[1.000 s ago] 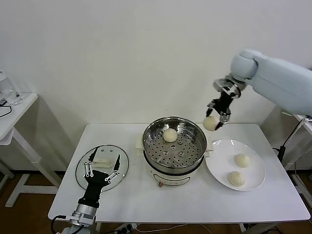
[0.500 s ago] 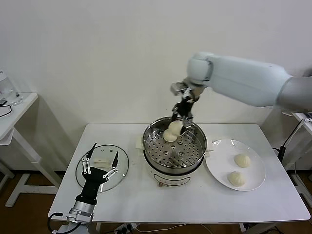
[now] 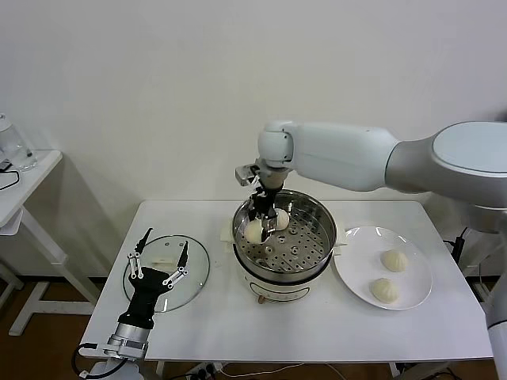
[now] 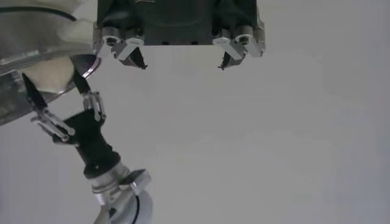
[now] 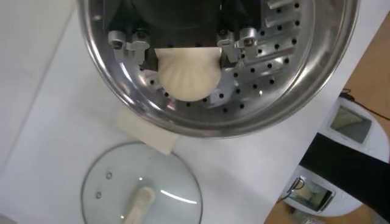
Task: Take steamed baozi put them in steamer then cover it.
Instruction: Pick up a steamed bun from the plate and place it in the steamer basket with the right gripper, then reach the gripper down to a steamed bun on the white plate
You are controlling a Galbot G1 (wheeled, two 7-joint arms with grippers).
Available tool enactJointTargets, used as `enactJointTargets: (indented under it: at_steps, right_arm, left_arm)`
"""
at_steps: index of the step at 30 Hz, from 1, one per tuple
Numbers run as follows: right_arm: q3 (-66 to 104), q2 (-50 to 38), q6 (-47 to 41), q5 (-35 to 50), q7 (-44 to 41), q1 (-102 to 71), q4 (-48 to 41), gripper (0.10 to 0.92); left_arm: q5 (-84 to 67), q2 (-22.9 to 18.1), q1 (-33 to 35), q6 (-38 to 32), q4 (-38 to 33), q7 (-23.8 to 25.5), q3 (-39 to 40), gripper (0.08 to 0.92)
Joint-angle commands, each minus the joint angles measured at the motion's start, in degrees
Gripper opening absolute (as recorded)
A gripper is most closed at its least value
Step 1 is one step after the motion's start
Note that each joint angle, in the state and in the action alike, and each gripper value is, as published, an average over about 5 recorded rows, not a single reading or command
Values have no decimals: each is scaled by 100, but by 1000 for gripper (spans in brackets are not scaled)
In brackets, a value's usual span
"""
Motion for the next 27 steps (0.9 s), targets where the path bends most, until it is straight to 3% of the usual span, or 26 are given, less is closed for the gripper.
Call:
enactJointTargets:
  at_steps: [1, 9, 16, 27]
  right_arm:
    - [-62, 193, -67, -18, 87, -159, -32, 692]
    - [-44, 55, -50, -107, 52, -144, 76, 811]
    - [275, -584, -35, -181, 15, 263, 624, 822]
    - [762, -3577, 647, -1381, -1024, 1415, 2128, 823]
  left_arm:
    - [-11, 3, 0, -2, -13, -5, -15, 823]
    - [-13, 26, -3, -24, 3, -11, -60, 823]
    - [-6, 5, -18, 45, -42, -17, -28, 823]
    - [39, -3, 37, 13, -12, 44, 118, 823]
